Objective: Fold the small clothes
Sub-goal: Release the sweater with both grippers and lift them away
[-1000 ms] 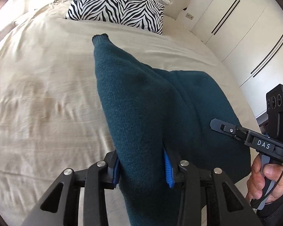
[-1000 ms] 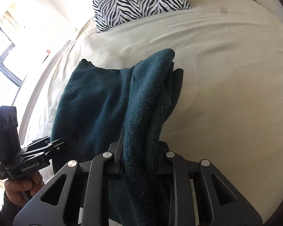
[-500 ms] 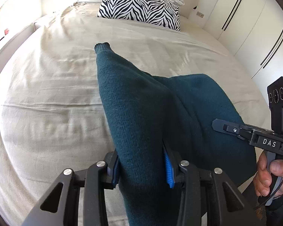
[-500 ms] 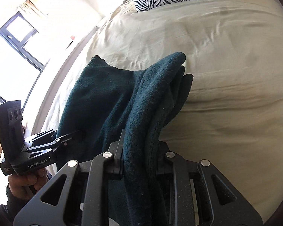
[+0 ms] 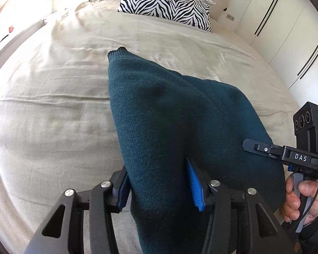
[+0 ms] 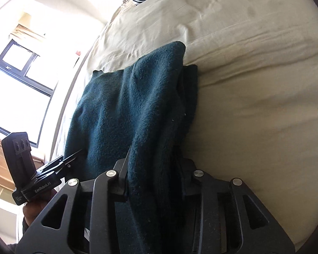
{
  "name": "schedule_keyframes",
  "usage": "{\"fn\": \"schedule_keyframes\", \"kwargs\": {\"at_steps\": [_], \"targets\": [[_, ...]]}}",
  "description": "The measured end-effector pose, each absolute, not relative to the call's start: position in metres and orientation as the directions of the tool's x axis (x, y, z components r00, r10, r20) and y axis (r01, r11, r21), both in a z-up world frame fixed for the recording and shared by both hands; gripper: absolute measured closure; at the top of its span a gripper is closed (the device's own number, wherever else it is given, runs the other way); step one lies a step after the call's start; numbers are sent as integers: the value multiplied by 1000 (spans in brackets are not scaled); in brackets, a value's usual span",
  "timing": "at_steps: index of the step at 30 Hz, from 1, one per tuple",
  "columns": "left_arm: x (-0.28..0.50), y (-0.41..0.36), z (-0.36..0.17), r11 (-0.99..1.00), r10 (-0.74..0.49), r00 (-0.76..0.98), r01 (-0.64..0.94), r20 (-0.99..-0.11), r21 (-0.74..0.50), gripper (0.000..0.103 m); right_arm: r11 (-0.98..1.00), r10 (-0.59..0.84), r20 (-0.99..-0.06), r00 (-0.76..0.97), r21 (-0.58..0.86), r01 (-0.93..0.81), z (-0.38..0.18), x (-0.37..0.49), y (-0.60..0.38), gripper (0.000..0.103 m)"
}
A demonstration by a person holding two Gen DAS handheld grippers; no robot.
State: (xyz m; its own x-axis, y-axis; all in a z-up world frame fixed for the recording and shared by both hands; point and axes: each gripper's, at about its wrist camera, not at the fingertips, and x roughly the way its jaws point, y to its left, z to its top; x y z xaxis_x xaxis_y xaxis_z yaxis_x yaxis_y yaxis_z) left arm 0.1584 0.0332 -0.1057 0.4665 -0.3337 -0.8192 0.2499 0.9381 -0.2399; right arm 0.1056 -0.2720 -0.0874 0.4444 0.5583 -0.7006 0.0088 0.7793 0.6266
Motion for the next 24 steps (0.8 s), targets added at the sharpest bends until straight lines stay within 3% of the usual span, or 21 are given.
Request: {"fn": "schedule_keyframes", "kwargs": {"at_steps": [4,9,10,12,14,16,21,24], "targets": [[156,35,-105,938,-338,479,236,-810,-252,46,766,564,-687,459,642,20,-85,99,-276,69],[134,39,-87,956,-287,566,219,-773,-195,45,820,460,-715,527,570,57,-61,75,-291,62],[126,40,-80,962,-266,602,212,-753,-171,42,832,436,-716,546,551,59,-54,69,-294,61],[106,42,-63,973,-227,680,194,-697,-128,18,868,364,-722,588,492,68,-37,54,-300,60],[85,42,-45,983,-178,765,172,-619,-70,4,907,277,-723,632,414,75,-18,40,-302,60],[65,40,-27,987,-136,829,158,-542,-7,0,928,219,-700,679,365,77,2,26,-305,60],[32,30,18,988,-47,904,104,-424,112,0,955,108,-564,819,288,72,62,-13,-303,39],[14,30,45,990,6,934,46,-358,137,0,965,49,-417,908,256,66,103,-42,-296,20]]}}
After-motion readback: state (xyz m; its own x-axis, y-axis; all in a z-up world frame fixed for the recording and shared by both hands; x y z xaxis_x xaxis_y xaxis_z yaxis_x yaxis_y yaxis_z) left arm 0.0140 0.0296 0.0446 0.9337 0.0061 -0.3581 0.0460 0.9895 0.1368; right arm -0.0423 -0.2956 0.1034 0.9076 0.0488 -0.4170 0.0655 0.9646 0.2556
